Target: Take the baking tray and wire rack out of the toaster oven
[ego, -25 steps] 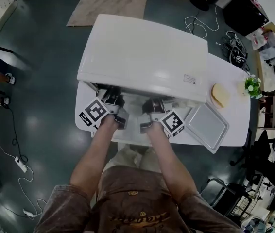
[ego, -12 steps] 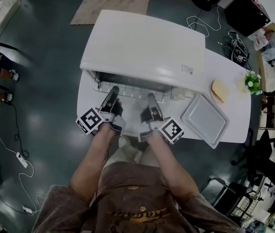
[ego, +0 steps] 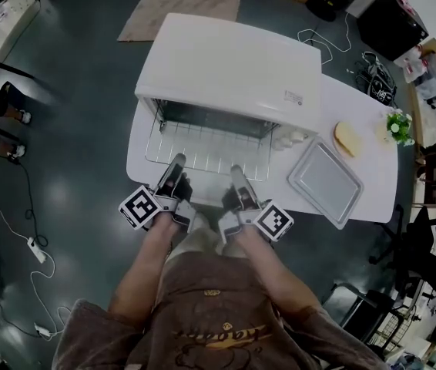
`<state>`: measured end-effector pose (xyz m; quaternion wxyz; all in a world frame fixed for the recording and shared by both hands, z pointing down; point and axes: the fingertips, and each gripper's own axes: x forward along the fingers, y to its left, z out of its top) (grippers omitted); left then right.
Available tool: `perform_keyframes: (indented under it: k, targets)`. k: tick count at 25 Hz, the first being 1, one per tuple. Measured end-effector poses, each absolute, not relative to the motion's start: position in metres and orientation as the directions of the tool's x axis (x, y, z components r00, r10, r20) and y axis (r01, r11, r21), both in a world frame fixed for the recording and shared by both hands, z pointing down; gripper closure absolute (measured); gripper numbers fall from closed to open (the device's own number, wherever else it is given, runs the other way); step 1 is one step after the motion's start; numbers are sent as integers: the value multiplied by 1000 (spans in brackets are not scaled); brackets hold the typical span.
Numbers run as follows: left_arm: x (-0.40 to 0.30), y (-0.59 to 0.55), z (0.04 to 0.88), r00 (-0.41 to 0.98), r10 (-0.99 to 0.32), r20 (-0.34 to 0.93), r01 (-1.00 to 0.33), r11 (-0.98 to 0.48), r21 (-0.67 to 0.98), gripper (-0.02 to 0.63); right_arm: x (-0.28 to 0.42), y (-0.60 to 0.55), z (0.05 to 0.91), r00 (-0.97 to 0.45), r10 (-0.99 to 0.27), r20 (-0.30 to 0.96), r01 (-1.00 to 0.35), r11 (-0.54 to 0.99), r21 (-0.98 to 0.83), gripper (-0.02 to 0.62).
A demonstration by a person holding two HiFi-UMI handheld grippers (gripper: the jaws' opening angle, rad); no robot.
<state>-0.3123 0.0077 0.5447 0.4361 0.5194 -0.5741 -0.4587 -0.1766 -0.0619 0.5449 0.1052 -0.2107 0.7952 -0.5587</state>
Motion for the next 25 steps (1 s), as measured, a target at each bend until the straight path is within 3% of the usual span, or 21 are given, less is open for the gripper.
perform_keyframes:
  k: [10, 25]
  targets:
    - [-263, 79, 548, -108, -992, 63, -107, 75, 991, 597, -137, 2, 531, -927, -369, 62, -193, 329, -925, 578]
    - [-170, 78, 531, 85, -992, 98, -263, 72, 962, 597, -32, 24, 518, -890, -447, 94, -242, 287, -927, 577]
